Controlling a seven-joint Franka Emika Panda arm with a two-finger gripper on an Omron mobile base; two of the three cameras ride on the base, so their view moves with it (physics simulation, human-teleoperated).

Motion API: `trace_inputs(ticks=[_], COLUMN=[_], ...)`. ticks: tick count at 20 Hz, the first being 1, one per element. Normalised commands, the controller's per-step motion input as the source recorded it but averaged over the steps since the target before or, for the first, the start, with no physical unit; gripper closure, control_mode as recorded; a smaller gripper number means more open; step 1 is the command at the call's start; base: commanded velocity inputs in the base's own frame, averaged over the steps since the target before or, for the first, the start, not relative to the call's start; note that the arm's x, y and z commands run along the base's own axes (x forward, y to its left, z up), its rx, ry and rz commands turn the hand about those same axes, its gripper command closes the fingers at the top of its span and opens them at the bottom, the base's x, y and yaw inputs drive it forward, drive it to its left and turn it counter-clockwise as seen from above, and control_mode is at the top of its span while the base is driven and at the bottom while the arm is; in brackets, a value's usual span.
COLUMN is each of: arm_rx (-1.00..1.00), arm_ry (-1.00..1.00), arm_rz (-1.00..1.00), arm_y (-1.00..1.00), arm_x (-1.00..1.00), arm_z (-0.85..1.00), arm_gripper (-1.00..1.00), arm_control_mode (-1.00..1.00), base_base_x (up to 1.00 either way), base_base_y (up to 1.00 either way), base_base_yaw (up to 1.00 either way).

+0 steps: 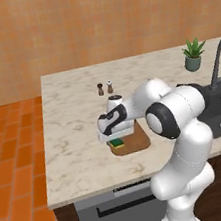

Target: Pick up the sponge from the counter and clean the cutting board by briefly scrubbing or pressing down on the cutting board. Once finished, release the sponge.

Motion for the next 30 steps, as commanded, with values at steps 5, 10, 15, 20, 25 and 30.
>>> trace_inputs(ticks=[5, 10, 15, 20, 25, 30], arm_rx=[-0.01, 0.00, -0.01, 0.01, 0.02, -0.10], arm_ry=[0.02, 0.01, 0.00, 0.04, 0.09, 0.04], arm_rz=[0.00, -0.03, -0.07, -0.09, -0.06, -0.01], arm_y=[0.00, 0.00, 0.00, -0.35, -0.75, -0.14], arm_x=[0.99, 0.95, 0.77, 0.22, 0.00, 0.00], arm_z=[0.00, 0.00, 0.00, 0.00, -0.10, -0.41], arm_gripper=[1.00, 1.00, 1.00, 1.00, 1.00, 1.00], arm_control_mode=[-1.00, -1.00, -1.00, -1.00, -1.00, -1.00], base_base_x=[0.00, 0.00, 0.00, 0.00, 0.00, 0.00], base_base_y=[0.00, 0.00, 0.00, 0.00, 0.00, 0.00], base_base_yaw=[0.00, 0.00, 0.00, 0.00, 0.00, 0.00])
